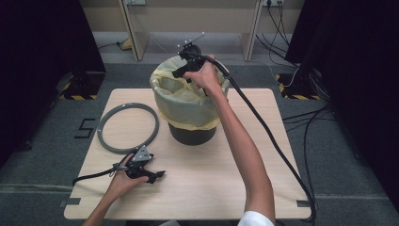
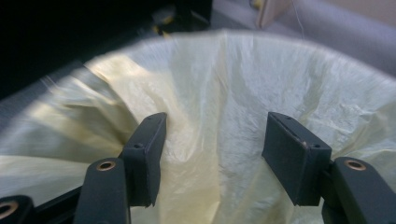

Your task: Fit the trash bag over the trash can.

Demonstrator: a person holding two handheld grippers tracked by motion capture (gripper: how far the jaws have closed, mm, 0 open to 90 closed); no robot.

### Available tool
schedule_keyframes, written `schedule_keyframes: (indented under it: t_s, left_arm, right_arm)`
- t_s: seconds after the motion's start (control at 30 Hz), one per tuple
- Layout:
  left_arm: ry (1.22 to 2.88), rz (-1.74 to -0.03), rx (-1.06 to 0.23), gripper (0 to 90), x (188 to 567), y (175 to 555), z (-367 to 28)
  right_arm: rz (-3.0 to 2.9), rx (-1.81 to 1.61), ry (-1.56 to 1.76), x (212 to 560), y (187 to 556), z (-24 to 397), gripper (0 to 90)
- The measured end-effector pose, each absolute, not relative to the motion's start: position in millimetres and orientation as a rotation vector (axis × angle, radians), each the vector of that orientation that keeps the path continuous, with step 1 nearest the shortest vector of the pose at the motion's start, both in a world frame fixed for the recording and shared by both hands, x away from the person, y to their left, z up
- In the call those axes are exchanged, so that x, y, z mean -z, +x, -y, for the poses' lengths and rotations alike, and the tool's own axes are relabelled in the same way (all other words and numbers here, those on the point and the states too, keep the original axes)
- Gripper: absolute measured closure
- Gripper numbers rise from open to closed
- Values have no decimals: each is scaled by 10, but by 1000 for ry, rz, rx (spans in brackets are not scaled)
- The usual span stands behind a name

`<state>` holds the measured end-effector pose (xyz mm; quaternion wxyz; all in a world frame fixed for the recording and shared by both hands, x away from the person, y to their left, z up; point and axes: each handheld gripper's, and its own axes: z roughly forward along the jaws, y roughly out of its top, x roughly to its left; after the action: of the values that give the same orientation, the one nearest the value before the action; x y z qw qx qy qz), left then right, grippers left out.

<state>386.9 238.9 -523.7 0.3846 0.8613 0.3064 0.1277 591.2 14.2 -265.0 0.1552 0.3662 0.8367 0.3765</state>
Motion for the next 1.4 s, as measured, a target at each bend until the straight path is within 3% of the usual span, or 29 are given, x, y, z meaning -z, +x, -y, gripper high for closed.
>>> schedule_keyframes:
  t_s: [0.37, 0.77, 1.2, 1.4]
  left_arm:
    - [2195, -781, -325, 115, 5237, 3867, -2391]
    - [2195, -780, -325, 115, 5237, 3867, -2391]
    - [2195, -781, -325, 115, 5237, 3867, -2391]
    - [2195, -779, -325, 116, 5236, 3867, -2392]
  right_arm:
    - [-2500, -853, 1124, 3081, 6183, -363, 381]
    - [-2345, -1052, 1106, 2575, 6080, -97, 379]
    - [-2362, -773, 1229, 3015, 6377, 40, 370]
    - [-2381, -793, 1221, 3003, 6358, 37, 357]
